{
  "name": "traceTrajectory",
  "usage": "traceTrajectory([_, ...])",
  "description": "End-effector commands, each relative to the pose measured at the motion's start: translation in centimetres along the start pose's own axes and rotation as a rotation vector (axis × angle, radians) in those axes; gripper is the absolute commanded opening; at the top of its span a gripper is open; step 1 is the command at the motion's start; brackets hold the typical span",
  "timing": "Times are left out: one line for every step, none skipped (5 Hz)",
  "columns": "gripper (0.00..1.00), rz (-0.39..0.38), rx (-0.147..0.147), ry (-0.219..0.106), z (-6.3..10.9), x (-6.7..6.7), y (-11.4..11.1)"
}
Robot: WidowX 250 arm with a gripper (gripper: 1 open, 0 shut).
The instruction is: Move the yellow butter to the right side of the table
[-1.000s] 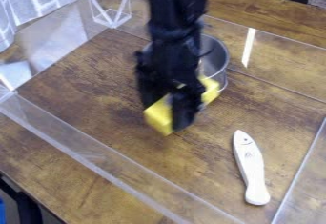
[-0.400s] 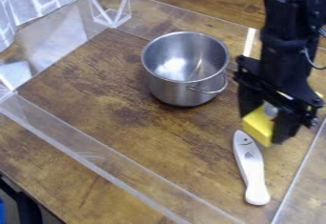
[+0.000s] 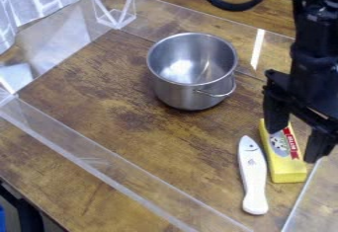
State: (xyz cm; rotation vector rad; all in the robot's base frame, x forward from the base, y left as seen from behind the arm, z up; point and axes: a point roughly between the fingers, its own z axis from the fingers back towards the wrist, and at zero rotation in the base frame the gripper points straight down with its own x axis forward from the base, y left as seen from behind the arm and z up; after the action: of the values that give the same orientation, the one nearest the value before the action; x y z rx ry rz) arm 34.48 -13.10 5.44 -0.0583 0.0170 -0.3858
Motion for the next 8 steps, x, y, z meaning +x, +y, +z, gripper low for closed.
traceTrajectory([1.0, 0.006, 0.003, -0.06, 1.2, 1.3, 0.6])
traceTrajectory([1.0, 0.01, 0.002, -0.051, 0.3, 1.6, 0.9])
traceTrajectory([1.0, 0.015, 0.001, -0.042, -0.4, 1.8, 1.1])
traceTrajectory([1.0, 0.024, 0.001, -0.032, -1.2, 2.0, 1.5])
traceTrajectory([1.0, 0.033, 0.001, -0.023, -1.9, 2.2, 1.8])
traceTrajectory([1.0, 0.04, 0.001, -0.012, -2.6, 2.3, 2.1])
traceTrajectory([1.0, 0.044, 0.0, 0.002, -3.5, 2.3, 2.3])
traceTrajectory([1.0, 0.048, -0.001, 0.016, -4.3, 2.3, 2.5])
